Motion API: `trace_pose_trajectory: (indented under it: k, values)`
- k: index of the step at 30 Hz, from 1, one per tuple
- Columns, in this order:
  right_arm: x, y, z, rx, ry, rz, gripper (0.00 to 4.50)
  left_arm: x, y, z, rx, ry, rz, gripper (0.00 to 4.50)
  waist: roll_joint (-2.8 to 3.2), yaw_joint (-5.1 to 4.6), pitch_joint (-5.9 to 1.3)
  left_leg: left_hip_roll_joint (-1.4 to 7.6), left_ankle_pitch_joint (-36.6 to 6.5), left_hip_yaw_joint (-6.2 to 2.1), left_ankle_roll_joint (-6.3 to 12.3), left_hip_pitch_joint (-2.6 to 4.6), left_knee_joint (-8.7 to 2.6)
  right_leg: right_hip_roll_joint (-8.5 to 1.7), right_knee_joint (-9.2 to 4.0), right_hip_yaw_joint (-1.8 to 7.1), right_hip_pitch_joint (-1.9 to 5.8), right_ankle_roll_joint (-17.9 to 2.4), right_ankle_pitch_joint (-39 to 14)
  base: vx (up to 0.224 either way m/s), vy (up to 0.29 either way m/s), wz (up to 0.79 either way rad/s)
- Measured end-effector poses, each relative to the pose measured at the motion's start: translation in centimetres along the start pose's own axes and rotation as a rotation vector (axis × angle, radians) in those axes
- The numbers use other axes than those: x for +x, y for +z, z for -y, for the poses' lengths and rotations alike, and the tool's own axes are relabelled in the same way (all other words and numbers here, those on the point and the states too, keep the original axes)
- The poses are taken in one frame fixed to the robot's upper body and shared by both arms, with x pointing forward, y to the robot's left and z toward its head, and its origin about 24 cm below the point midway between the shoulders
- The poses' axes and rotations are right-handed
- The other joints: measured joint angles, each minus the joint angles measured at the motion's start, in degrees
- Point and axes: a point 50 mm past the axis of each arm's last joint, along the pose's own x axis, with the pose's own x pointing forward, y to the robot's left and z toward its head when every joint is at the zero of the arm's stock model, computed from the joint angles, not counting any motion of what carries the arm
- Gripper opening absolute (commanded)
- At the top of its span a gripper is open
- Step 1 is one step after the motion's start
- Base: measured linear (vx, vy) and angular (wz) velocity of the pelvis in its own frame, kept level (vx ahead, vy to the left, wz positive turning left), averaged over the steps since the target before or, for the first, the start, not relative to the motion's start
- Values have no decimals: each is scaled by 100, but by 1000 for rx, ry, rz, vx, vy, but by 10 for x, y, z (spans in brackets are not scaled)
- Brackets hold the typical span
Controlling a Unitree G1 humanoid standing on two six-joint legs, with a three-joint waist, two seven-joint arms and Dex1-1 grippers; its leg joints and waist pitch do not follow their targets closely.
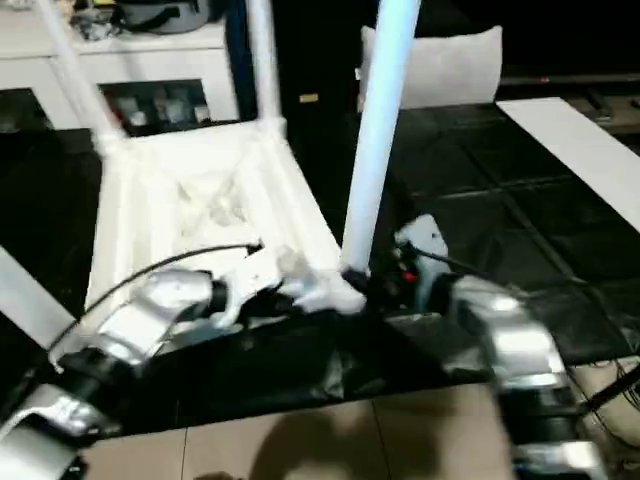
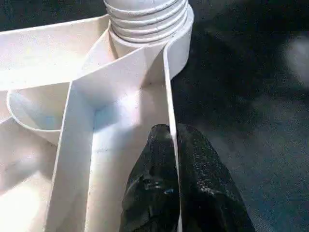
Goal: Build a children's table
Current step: Rotate leg to tighten
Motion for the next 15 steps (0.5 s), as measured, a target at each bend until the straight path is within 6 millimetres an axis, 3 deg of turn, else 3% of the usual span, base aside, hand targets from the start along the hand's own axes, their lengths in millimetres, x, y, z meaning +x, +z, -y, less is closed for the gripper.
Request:
trace_pose_trajectory:
  k: [10, 15]
  values:
    - [-6, 0, -11, -18, 301, -63, 321, -10, -4, 7, 57, -169, -3, 0, -9, 164, 3, 2, -2, 1, 4, -7, 15, -3, 5, 0, 0, -6, 3, 0, 0, 0]
    - [-4, -2, -16, 2, 372, -77, 263, -12, -4, 8, 70, -198, -1, 0, -15, 220, 5, 3, -2, 2, 4, -7, 20, -3, 10, 0, 0, -6, 4, 0, 0, 0]
